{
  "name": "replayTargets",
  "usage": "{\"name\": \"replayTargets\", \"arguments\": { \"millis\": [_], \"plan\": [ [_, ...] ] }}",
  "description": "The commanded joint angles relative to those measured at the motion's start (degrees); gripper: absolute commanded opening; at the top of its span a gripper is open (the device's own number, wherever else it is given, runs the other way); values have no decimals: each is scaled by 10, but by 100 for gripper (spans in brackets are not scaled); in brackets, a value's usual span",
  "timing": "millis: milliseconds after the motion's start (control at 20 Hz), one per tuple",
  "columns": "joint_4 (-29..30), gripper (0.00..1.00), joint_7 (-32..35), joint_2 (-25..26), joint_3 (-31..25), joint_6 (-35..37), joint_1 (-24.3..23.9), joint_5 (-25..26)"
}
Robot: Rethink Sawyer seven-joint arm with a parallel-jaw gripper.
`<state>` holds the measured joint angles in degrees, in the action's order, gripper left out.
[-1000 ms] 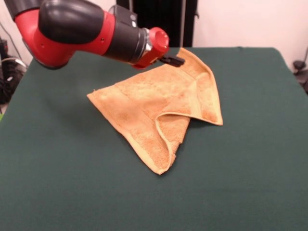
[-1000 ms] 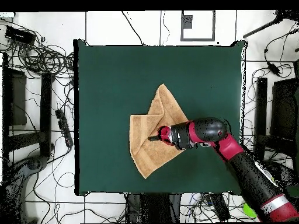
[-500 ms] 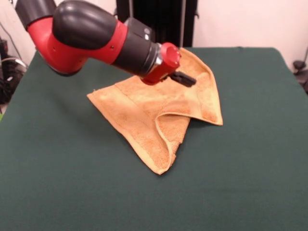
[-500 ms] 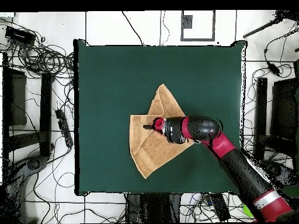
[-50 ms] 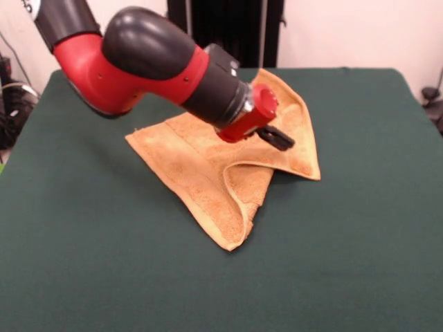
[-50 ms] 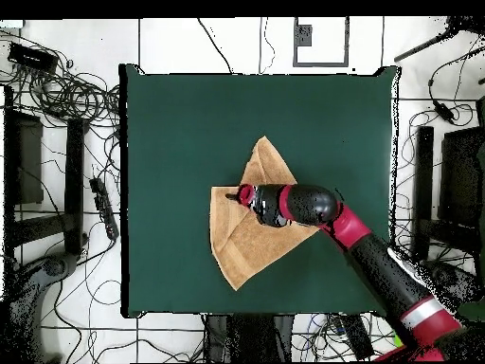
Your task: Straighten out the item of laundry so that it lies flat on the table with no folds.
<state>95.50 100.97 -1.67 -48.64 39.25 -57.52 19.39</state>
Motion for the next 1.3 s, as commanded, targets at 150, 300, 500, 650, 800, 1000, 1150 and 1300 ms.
{"name": "replayTargets", "arguments": {
  "millis": [150,300,500,650,800,1000,1150,1300],
  "plan": [
    [-101,0,12,-11,62,-50,73,33],
    [-103,0,7,-10,64,-53,79,34],
    [-103,0,17,-7,67,-58,81,24],
    [-98,0,14,-5,63,-59,76,22],
    [-93,0,19,1,61,-68,74,20],
    [-89,0,25,27,48,-88,68,7],
    [-92,0,26,55,36,-103,67,-3],
    [-90,0,31,77,26,-124,72,-10]
  ]
}}
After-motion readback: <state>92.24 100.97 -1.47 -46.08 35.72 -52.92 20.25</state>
